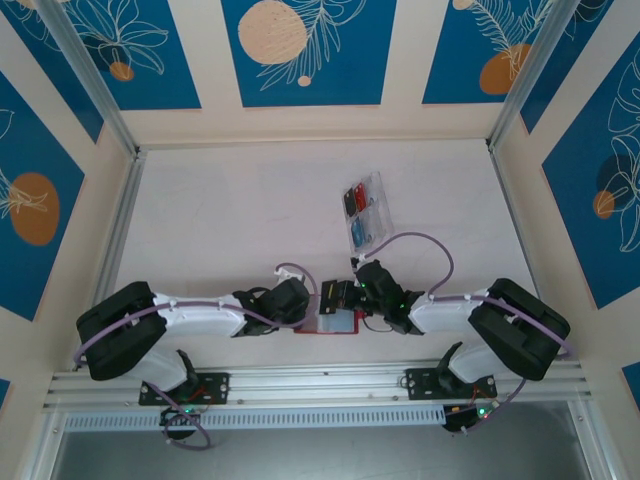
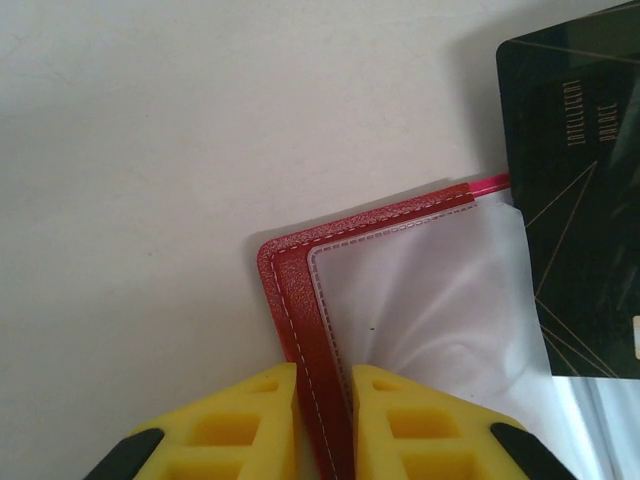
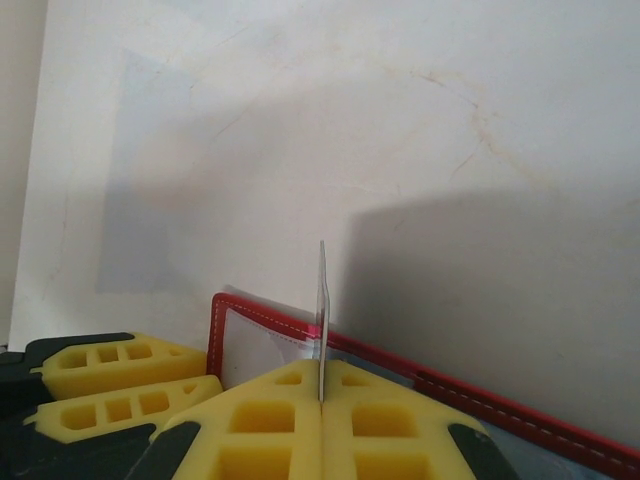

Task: Put the credit cards into the card holder

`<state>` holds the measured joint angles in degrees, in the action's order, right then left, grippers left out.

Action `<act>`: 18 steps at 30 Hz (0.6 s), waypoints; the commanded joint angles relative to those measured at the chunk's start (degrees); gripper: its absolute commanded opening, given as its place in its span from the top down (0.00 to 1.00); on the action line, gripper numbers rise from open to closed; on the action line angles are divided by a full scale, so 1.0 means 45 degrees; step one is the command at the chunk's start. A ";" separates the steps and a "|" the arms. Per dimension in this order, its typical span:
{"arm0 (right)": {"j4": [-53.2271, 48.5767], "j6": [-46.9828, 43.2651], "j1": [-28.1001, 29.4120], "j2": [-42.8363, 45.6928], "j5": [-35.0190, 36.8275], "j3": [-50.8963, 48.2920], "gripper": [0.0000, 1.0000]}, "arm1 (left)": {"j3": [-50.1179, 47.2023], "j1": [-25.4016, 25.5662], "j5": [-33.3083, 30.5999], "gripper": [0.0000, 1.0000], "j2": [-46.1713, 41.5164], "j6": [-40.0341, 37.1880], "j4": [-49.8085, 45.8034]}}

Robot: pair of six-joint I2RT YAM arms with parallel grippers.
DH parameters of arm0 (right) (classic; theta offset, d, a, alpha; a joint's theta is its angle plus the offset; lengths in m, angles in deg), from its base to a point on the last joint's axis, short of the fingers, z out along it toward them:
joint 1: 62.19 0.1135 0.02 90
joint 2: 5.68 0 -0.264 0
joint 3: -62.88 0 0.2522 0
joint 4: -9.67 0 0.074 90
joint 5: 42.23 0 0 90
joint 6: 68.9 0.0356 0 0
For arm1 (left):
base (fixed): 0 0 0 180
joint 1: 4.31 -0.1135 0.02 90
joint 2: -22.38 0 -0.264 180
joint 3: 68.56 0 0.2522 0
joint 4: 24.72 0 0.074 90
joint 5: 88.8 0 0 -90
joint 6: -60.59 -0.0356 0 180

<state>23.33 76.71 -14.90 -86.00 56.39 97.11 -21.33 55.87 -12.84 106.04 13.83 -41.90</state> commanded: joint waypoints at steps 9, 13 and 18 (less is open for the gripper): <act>0.1227 0.0703 0.0019 -0.0409 -0.0743 -0.0425 1.00 | -0.0315 0.0396 0.0406 0.82 0.0404 0.0312 -0.0766; 0.1822 0.0961 0.0019 -0.0789 -0.0928 -0.0603 1.00 | -0.0303 0.0396 0.0406 0.83 0.0482 0.0293 -0.0749; 0.2050 0.1077 0.0222 -0.1249 -0.1037 -0.0505 1.00 | -0.0251 0.0396 0.0399 0.83 0.0550 0.0293 -0.0747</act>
<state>31.81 80.95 -14.70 -90.35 52.54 95.36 -21.33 56.26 -13.52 106.35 14.68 -41.79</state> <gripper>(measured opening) 0.066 0.176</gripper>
